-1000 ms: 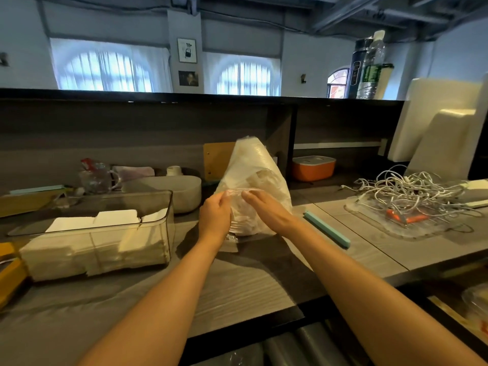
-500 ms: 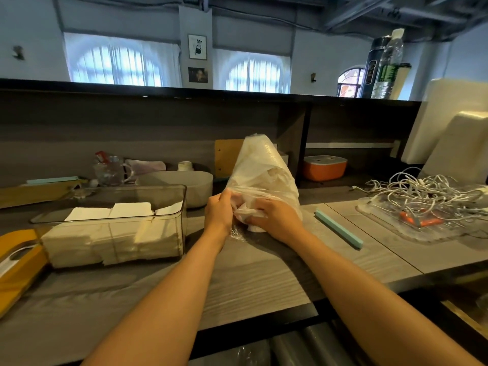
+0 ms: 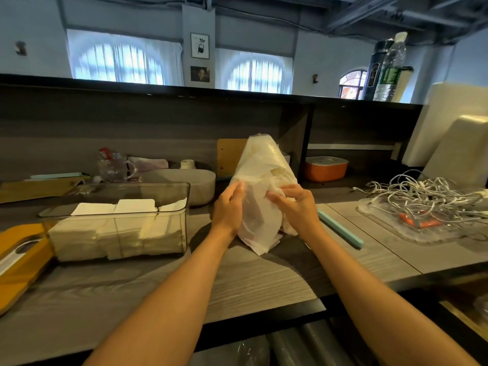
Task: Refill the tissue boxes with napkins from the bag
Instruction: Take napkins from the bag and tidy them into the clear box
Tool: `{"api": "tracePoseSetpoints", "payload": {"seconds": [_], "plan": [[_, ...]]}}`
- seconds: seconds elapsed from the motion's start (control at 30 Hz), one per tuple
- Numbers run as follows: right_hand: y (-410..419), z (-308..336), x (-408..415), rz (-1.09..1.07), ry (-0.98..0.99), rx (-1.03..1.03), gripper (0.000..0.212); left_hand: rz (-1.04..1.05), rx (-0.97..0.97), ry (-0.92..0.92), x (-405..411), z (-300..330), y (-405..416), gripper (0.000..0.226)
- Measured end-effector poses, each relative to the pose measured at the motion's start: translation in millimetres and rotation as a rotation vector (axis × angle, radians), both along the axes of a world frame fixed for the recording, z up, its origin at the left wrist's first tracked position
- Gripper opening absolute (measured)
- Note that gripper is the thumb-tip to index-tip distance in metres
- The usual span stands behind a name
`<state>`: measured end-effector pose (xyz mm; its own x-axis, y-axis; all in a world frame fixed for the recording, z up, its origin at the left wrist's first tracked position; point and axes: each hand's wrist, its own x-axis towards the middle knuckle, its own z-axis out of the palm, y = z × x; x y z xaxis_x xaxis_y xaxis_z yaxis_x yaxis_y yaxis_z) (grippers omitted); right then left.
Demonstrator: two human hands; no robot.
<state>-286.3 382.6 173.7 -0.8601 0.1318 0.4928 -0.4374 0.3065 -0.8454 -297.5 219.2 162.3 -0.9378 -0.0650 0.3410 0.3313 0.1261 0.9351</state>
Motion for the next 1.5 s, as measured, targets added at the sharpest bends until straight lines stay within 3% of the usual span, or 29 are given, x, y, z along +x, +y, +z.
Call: {"api": "tracePoseSetpoints", "payload": {"seconds": [0.1,0.23,0.37,0.5,0.6,0.67,0.7,0.8,0.9,1.03,1.17,1.33,1.43,1.5], "plan": [[-1,2,1,-0.007,-0.024,-0.128,0.024,-0.030,-0.124,0.147,3,-2,1,0.061],[-2,4,3,0.056,-0.149,-0.280,0.016,-0.055,-0.255,0.133,6,-5,5,0.061],[-8,5,4,0.165,-0.287,-0.396,0.016,0.032,-0.248,0.129,4,-7,4,0.063],[-8,1,-3,0.373,-0.387,-0.622,0.066,0.032,-0.184,0.083,-1,-6,2,0.050],[-9,1,-1,0.348,-0.377,-0.414,0.088,0.036,-0.116,0.061,-4,-5,1,0.040],[-12,-1,-2,0.168,-0.297,-0.136,0.069,0.012,-0.082,0.041,-4,-5,0,0.037],[-12,-2,-4,0.112,-0.261,-0.097,0.056,-0.004,-0.055,0.039,-3,-5,0,0.036],[-9,2,-4,0.071,-0.185,-0.200,0.046,0.004,-0.005,0.028,0,-2,-1,0.037],[-3,10,2,0.057,-0.077,-0.338,0.040,0.043,0.063,-0.074,2,0,2,0.052],[11,17,9,0.284,0.077,-0.544,0.043,0.020,-0.144,-0.094,8,4,7,0.062],[18,25,15,0.431,0.000,-0.733,0.057,0.040,-0.201,-0.043,16,2,9,0.060],[18,24,19,0.517,-0.114,-0.841,0.043,0.104,0.144,0.176,20,13,10,0.058],[8,23,19,0.482,-0.190,-0.758,0.050,-0.141,0.340,0.025,29,21,14,0.067],[1,22,18,0.431,-0.190,-0.690,0.043,-0.283,0.455,-0.097,32,24,12,0.070]]}}
